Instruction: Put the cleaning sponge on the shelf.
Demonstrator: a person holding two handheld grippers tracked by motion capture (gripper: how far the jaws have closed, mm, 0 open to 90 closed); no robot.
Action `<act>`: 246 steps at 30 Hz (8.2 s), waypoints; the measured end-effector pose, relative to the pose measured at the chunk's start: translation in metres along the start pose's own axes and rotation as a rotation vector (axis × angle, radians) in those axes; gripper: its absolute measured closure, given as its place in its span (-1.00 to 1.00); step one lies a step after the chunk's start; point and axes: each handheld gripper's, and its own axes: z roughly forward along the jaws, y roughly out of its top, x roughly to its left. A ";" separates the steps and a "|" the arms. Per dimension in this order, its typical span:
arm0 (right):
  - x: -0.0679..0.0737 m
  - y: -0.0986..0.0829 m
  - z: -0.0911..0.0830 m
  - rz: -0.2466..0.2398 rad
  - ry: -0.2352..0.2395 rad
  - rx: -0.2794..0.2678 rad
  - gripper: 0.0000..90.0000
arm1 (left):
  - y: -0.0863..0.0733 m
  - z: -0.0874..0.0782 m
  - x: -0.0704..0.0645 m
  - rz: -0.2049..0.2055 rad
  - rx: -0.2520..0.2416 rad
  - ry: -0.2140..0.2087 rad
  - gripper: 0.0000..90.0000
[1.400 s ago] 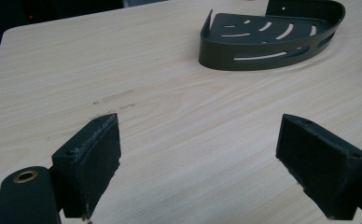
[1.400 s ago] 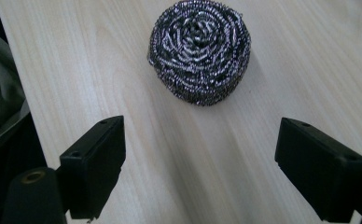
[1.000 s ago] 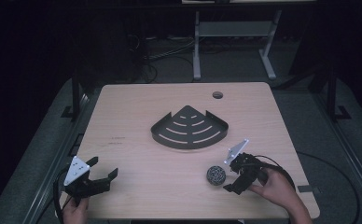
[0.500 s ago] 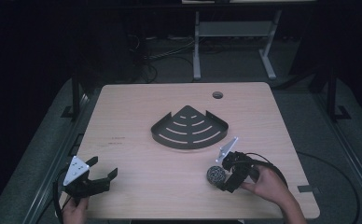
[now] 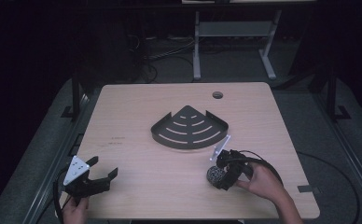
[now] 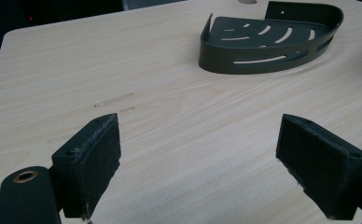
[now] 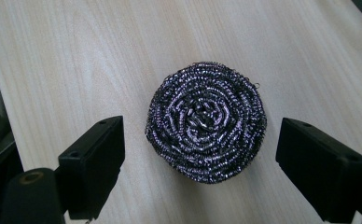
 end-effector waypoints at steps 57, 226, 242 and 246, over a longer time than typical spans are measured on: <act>0.005 0.015 -0.004 -0.056 -0.041 0.036 -0.25 | 0.001 0.000 0.000 -0.005 -0.007 0.003 -0.71; -0.131 0.133 0.042 0.127 0.008 0.087 -0.30 | -0.001 0.000 0.004 -0.032 -0.005 0.003 -0.71; -0.130 0.132 0.034 0.140 -0.013 0.072 -0.55 | -0.001 -0.001 0.004 -0.032 -0.008 0.007 -0.71; -0.129 0.132 0.027 0.139 -0.016 0.053 -0.58 | -0.001 -0.001 0.003 -0.027 -0.010 0.008 -0.71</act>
